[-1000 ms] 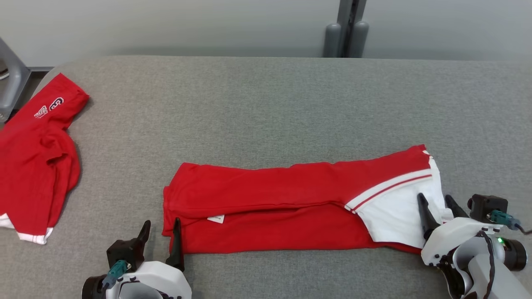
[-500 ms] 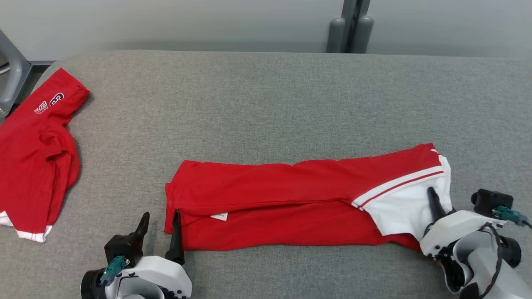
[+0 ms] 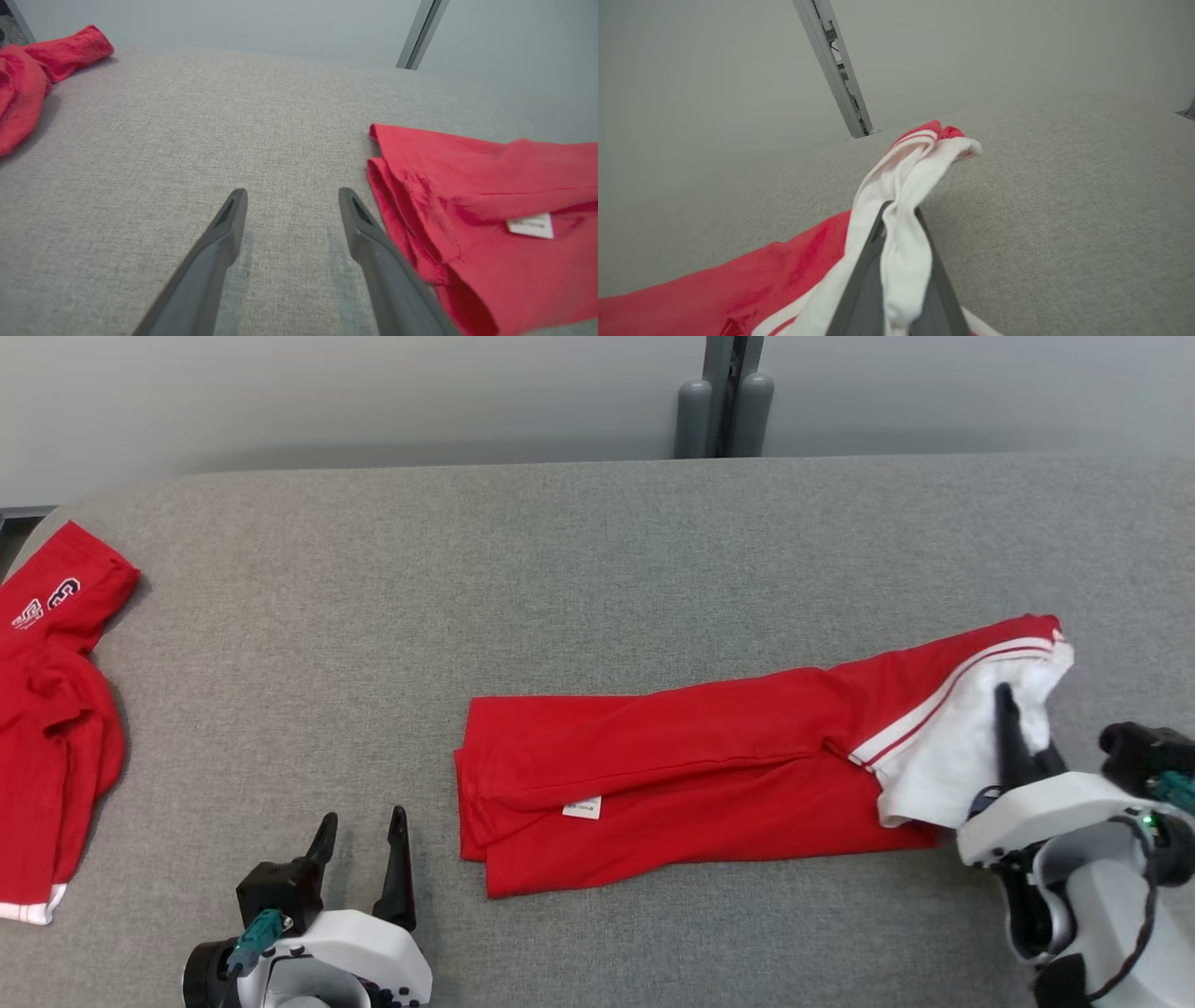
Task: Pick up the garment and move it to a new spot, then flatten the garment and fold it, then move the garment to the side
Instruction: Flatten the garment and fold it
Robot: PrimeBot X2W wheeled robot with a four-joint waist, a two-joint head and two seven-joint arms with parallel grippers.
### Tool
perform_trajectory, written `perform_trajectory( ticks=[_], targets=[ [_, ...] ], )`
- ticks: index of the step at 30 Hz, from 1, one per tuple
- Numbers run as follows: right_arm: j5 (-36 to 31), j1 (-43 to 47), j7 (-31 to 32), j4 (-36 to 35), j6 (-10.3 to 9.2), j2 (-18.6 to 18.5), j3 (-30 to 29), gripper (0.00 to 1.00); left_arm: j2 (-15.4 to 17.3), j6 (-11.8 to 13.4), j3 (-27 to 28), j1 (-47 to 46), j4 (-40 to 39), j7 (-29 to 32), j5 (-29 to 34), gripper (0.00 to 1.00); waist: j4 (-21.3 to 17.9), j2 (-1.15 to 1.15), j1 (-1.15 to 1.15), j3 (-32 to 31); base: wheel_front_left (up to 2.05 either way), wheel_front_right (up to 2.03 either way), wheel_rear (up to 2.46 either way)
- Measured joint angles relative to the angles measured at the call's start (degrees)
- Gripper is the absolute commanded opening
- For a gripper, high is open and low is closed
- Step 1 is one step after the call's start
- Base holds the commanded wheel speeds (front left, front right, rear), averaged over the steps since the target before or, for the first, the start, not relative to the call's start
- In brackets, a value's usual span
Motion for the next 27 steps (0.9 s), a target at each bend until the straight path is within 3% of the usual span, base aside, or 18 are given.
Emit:
perform_trajectory(
  ticks=[6,12,17,27],
  targets=[
    [3.4,3.1,0.0,-5.6,0.0,2.0,13.6,0.0,0.0,-0.1,-1.2,0.0,0.0,0.0,-0.5,1.0,-0.2,0.0,0.0,-0.8,0.0,0.0,0.0],
    [8.7,3.2,0.1,-7.2,0.0,3.0,25.5,0.0,0.0,-0.2,-3.5,-0.3,-0.5,0.0,-1.1,1.0,2.7,0.0,0.0,-0.9,0.0,0.0,0.0],
    [11.3,0.3,0.3,-5.4,0.0,3.5,31.4,0.0,0.0,-0.1,-5.8,-0.4,-0.5,0.0,-1.8,1.0,7.0,0.0,0.0,-1.2,0.0,0.0,0.0],
    [16.3,-5.0,0.3,1.2,0.0,4.0,37.6,0.0,0.1,0.4,-8.2,0.0,-0.3,0.0,-3.0,1.0,16.0,0.0,0.0,-1.4,0.0,0.0,0.0]
  ],
)
